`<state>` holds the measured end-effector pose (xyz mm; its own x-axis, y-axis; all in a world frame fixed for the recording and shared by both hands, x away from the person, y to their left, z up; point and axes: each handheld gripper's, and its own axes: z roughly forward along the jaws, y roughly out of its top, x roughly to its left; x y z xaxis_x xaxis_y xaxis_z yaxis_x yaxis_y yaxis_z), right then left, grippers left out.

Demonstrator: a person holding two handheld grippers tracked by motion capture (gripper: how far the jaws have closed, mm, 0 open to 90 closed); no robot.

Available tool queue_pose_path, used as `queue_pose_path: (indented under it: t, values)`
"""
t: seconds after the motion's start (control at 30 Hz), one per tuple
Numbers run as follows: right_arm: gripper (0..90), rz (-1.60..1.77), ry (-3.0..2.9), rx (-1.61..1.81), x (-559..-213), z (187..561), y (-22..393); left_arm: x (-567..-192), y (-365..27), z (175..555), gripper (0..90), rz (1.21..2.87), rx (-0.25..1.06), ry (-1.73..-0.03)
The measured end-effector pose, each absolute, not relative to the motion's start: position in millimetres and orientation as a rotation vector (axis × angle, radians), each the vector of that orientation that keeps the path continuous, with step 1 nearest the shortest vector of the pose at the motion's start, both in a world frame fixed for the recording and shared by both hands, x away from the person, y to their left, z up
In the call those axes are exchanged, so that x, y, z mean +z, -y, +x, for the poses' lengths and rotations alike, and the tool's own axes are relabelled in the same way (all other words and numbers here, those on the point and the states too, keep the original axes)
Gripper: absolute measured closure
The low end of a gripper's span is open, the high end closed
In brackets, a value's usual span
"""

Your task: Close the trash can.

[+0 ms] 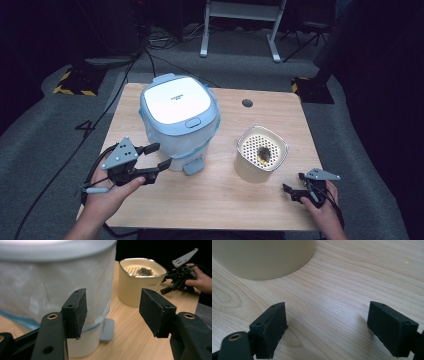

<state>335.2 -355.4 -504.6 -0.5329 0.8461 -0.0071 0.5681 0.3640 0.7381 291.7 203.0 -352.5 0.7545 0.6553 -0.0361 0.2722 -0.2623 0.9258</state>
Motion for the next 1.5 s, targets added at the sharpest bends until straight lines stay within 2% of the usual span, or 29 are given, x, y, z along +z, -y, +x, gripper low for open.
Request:
queue_pose_path:
  t: [0.47,0.73,0.9,1.5]
  values:
    - [16.0,1.234,-2.244,0.984,-504.6,335.2,355.4,-407.6,-214.9,295.6,39.9,1.872,0.430,-0.825]
    - [16.0,1.234,-2.244,0.984,-504.6,335.2,355.4,-438.1,-220.9,299.8,38.8,1.940,0.434,-0.879]
    - [16.0,1.234,-2.244,0.984,-504.6,335.2,355.4,-451.8,-225.4,302.9,37.1,2.010,0.477,-0.899]
    - [16.0,1.234,-2.244,0.984,-504.6,335.2,355.4,-487.1,-238.1,313.0,33.1,2.086,0.399,-1.030]
